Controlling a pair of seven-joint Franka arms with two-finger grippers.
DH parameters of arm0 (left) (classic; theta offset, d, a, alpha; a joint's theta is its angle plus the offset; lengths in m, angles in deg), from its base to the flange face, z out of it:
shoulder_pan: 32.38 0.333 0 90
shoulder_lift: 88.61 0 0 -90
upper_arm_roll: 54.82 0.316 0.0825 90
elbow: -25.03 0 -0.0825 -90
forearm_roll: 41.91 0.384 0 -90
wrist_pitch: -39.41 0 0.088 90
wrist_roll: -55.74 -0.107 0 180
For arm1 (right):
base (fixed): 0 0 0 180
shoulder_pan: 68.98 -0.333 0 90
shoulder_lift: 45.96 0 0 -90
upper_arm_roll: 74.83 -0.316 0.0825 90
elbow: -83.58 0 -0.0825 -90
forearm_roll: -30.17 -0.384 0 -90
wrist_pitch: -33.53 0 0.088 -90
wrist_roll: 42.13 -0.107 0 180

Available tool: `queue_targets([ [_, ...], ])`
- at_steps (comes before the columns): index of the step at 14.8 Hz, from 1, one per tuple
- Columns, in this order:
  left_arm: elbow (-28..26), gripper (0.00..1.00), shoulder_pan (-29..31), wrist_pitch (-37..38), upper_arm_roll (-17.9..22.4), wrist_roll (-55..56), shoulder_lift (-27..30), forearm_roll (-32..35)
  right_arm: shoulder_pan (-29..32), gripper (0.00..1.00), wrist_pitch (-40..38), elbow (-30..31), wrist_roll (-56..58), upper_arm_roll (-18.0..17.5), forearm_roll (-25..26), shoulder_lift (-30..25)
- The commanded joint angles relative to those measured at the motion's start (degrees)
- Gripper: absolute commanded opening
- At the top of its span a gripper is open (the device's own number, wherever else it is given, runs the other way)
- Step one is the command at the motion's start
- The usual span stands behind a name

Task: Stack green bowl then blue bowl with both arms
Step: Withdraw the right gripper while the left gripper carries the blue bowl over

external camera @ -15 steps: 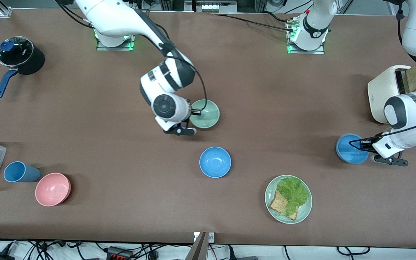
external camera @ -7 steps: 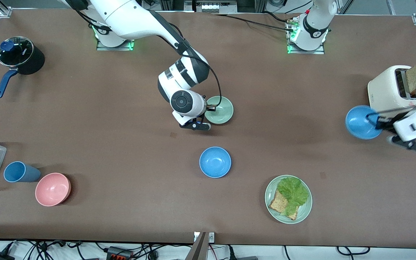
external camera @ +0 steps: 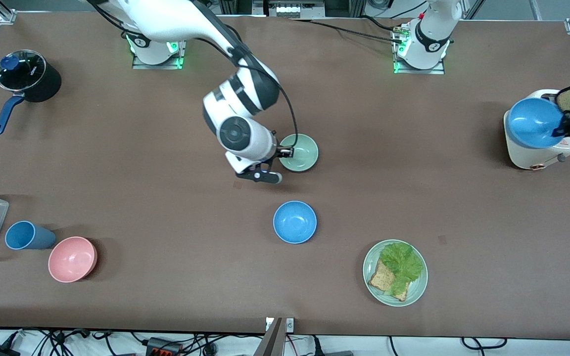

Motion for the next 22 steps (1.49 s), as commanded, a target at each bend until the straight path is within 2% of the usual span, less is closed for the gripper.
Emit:
queue_targets([
  [1, -1.59, 0.00, 3.16, 5.67, -0.72, -5.40, 7.67, -2.62, 2.28, 1.00, -11.84, -5.91, -0.66, 4.14, -0.05, -4.25],
  [2, -1.60, 0.00, 2.47, 5.94, -1.16, -5.49, 7.07, -2.80, 3.33, 1.00, -16.25, -10.38, 0.04, 6.25, -0.05, -4.25],
  [3, -0.90, 0.00, 1.07, 5.25, -3.60, -5.66, 4.80, -1.49, 3.95, 1.00, -18.38, -13.38, 0.74, 7.84, 0.03, -4.25],
  [4, 0.85, 0.00, 0.36, 5.07, -6.32, -4.27, 2.86, 1.22, 4.48, 1.00, -18.75, -14.89, 1.88, 9.25, 0.30, -4.25],
  [6, 6.37, 0.00, 0.18, 2.88, -7.84, -2.86, 2.15, 4.92, 4.92, 1.00, -18.58, -15.52, 6.70, 13.02, 0.83, -4.33],
  [8, 7.98, 0.00, -0.96, 2.70, -8.37, -1.11, -1.89, -0.92, 5.19, 1.00, -18.57, -15.52, 11.10, 16.45, 0.83, -5.03],
  [12, 9.29, 0.00, -7.18, 1.91, -8.63, 11.79, -3.57, -2.54, 6.06, 1.00, -18.93, -15.35, 16.39, 22.17, 1.00, -5.65],
  [13, 10.17, 0.00, -9.81, 1.99, -8.63, 15.04, -3.75, -2.54, 7.72, 1.00, -18.93, -15.35, 16.39, 22.01, 2.48, -5.83],
  [14, 10.35, 0.00, -12.10, 2.17, -8.63, 18.73, -4.10, -2.62, 10.70, 1.00, -18.40, -14.48, 17.70, 20.00, 5.02, -6.87],
  [17, 10.27, 0.00, -20.10, 2.26, -8.63, 28.94, -4.98, -2.71, 19.75, 1.00, -17.70, -11.31, 23.07, 10.00, 15.30, -11.35],
  [19, 10.44, 0.00, -24.76, 1.64, -8.63, 32.90, -6.29, -2.71, 27.65, 1.00, -17.61, -9.21, 24.47, 3.66, 16.47, -14.25],
  [22, 10.44, 0.00, -28.72, -5.55, -8.63, 40.98, -10.59, -3.85, 33.91, 1.00, -17.61, -5.43, 33.32, 2.49, 16.47, -18.03],
])
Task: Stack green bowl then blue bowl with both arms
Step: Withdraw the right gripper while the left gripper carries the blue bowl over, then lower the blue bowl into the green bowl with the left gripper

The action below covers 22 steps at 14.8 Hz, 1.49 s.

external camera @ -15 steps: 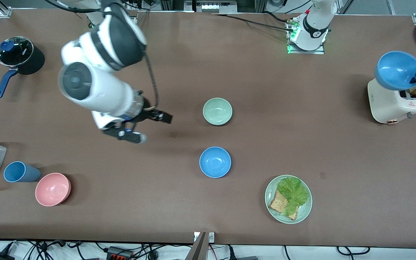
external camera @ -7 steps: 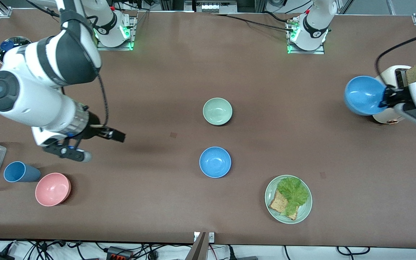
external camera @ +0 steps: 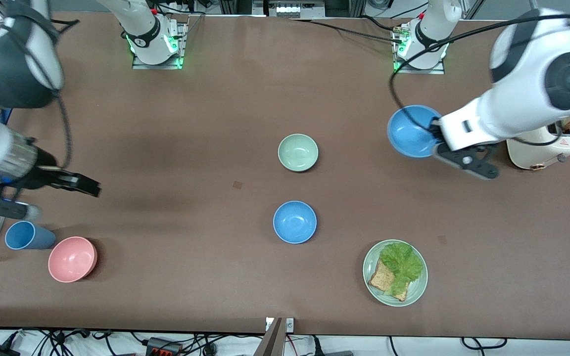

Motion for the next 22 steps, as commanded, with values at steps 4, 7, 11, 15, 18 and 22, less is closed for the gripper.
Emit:
queue_targets([
  [4, 1.23, 0.00, -6.78, -6.25, 0.57, 11.26, -6.17, -1.60, 7.55, 1.00, -0.69, 6.59, 15.19, -1.77, 1.24, -6.91],
  [7, 1.23, 0.00, -11.08, -9.21, 0.57, 17.93, -7.76, -1.69, 8.08, 1.00, -2.96, 6.59, 15.64, -0.80, 1.33, -7.70],
  [11, 1.32, 0.00, -16.53, -15.55, 0.92, 26.12, -12.49, -1.69, 8.08, 1.00, -8.33, 6.77, 14.85, -0.80, 1.59, -8.75],
  [15, 1.49, 0.00, -22.60, -19.25, 1.27, 31.75, -17.33, -1.60, 8.17, 1.00, -7.37, 10.53, 15.29, -0.80, 1.68, -10.95],
  [18, 1.41, 0.00, -23.23, -20.13, 1.27, 31.41, -19.27, -1.08, 7.82, 1.00, -1.77, 18.51, 15.29, -0.98, 3.43, -15.94],
  [22, 1.06, 0.00, -24.81, -19.96, 1.36, 31.40, -20.86, -0.81, 7.91, 1.00, 2.91, 27.15, 15.29, -0.98, 3.53, -21.49],
])
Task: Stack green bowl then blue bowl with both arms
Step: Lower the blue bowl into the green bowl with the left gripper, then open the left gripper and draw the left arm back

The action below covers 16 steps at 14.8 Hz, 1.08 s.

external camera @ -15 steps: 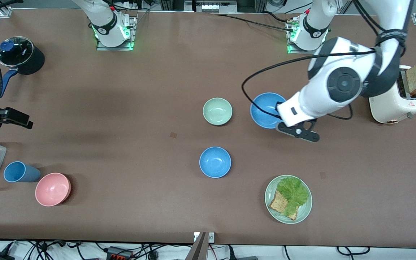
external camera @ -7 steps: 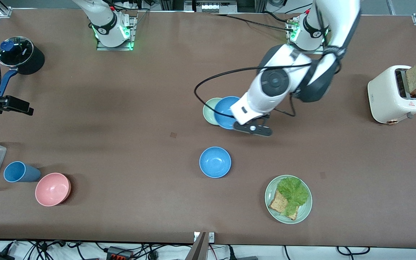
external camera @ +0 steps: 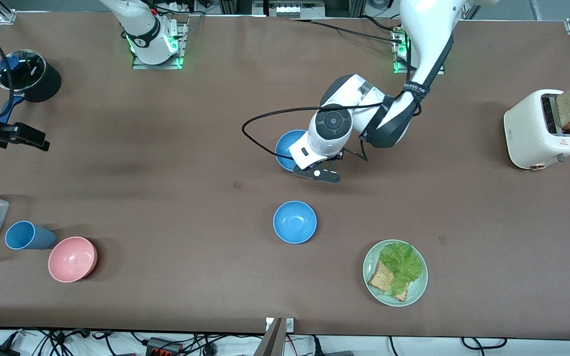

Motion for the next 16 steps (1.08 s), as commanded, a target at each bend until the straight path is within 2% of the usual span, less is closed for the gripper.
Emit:
queue_targets([
  [1, 0.78, 0.00, -1.44, 0.60, 1.03, -0.44, -0.76, -0.36, 0.28, 1.00, 2.43, 7.01, 0.68, -0.57, 1.04, -5.35],
  [6, -0.62, 0.00, -1.79, 0.87, 0.76, -0.62, -1.38, -0.27, 0.28, 1.00, -0.13, 5.78, 0.77, -0.83, 1.04, -5.27],
  [7, -0.63, 0.04, -1.88, 0.87, 0.76, -0.53, -1.73, -0.27, 0.28, 1.00, 0.13, 5.78, 0.77, -0.83, 1.04, -5.35],
  [9, -0.63, 0.06, -2.41, 0.87, 0.76, -0.53, -2.26, -0.27, 0.28, 1.00, 0.23, 5.69, 0.77, -0.83, 1.04, -5.35],
  [11, -0.54, 0.22, -2.06, 1.13, 0.76, -0.27, -2.17, -0.27, 0.28, 1.00, 0.31, 5.69, 0.77, -0.92, 1.04, -5.27],
  [13, -0.45, 0.45, -1.53, 1.22, 0.76, 0.17, -1.73, -0.36, 0.45, 1.00, 0.49, 5.69, 0.68, -0.57, 0.60, -5.35],
  [16, 0.07, 0.49, 1.27, 4.63, 0.59, -0.35, 0.89, -1.15, 0.45, 1.00, 0.49, 5.69, 0.68, -0.48, 0.60, -5.44],
])
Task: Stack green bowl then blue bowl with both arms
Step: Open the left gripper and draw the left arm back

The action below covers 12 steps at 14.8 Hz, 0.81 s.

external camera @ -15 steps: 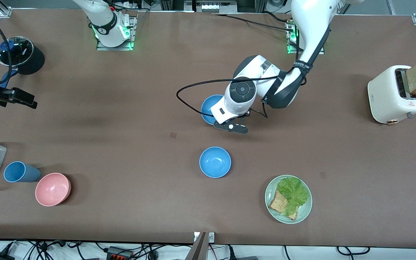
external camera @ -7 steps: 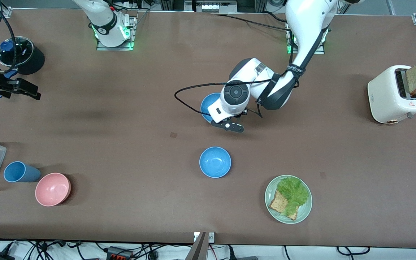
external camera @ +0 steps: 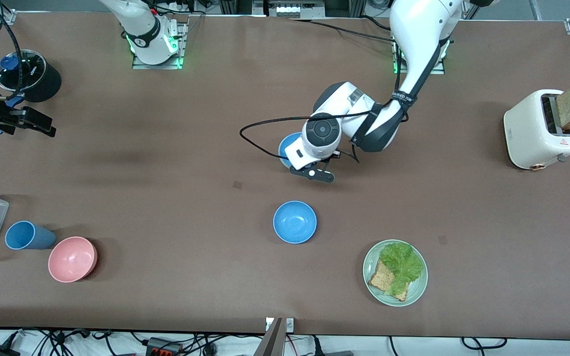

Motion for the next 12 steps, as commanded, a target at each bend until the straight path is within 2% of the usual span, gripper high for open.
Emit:
queue_targets([
  [1, 0.25, 0.51, 3.96, 4.71, -0.04, -0.40, 4.51, -1.24, 0.44, 1.00, 0.42, 0.66, 0.62, -0.31, 0.57, -1.13],
  [3, 0.17, 0.57, 7.21, 7.08, -0.13, -2.05, 7.67, -3.34, 0.44, 1.00, 0.86, 0.57, 0.62, -0.31, 0.57, -1.22],
  [4, 0.08, 0.64, 9.40, 7.87, -0.04, -5.29, 9.17, -4.48, 0.44, 1.00, 1.13, 0.57, 0.62, -0.31, 0.40, -1.13],
  [5, -0.18, 0.89, 11.69, 8.84, -0.04, -8.63, 10.75, -4.58, 0.44, 1.00, 1.22, 0.57, 0.62, -0.22, 0.39, -1.22],
  [6, -0.36, 1.00, 13.71, 9.80, -0.04, -10.49, 12.42, -4.58, 0.44, 1.00, 1.22, 0.57, 0.62, -0.22, 0.39, -1.22],
  [8, -0.62, 1.00, 16.44, 10.69, 0.75, -10.68, 15.76, -4.58, 0.53, 1.00, 1.04, -0.39, 0.62, -0.13, 0.31, -1.13],
  [12, -5.44, 1.00, 23.21, 10.52, 5.04, -10.07, 25.07, -3.70, 0.53, 1.00, 0.78, -0.57, 0.53, -0.22, 0.22, -1.13],
])
